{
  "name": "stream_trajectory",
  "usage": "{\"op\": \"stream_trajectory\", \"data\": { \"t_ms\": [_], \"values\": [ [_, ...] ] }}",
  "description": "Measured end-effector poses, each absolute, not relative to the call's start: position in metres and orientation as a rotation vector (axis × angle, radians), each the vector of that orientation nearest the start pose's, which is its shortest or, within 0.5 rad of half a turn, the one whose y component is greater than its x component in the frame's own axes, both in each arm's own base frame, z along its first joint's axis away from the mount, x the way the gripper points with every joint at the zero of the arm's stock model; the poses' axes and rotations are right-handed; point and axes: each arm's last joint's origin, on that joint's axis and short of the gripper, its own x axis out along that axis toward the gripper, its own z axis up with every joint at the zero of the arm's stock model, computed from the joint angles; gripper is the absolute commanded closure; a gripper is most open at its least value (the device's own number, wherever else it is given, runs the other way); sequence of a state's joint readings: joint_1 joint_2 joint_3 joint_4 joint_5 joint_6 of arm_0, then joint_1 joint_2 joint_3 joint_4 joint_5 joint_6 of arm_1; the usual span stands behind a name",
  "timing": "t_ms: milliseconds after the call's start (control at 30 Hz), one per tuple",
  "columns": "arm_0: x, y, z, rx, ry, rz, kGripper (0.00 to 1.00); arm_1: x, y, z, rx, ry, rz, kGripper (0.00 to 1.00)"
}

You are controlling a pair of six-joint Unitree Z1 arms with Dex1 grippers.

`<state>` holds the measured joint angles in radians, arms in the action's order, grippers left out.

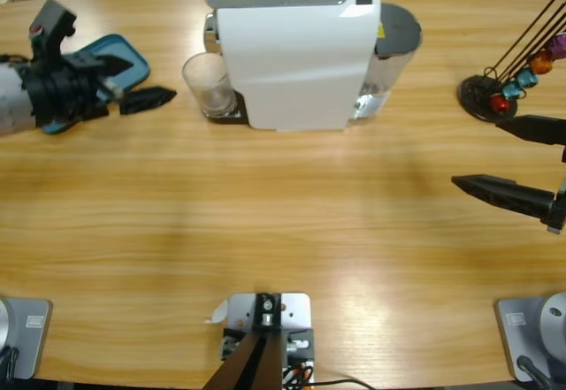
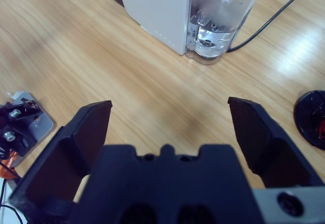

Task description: Pour coffee

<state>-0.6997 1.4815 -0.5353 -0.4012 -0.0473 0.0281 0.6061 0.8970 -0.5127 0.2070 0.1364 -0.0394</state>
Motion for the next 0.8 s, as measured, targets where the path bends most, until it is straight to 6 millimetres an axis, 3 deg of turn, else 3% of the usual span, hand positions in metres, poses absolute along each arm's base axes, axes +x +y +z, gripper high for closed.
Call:
{"op": "stream_trajectory", "data": {
  "t_ms": [300,800],
  "values": [
    [0.222,-0.188,0.230,0.158,0.529,-0.823,0.064,0.081,0.065,0.282,-0.177,0.574,0.732,0.000],
    [0.234,-0.199,0.210,0.159,0.554,-0.838,0.064,0.081,0.065,0.282,-0.177,0.574,0.732,0.000]
  ]
}}
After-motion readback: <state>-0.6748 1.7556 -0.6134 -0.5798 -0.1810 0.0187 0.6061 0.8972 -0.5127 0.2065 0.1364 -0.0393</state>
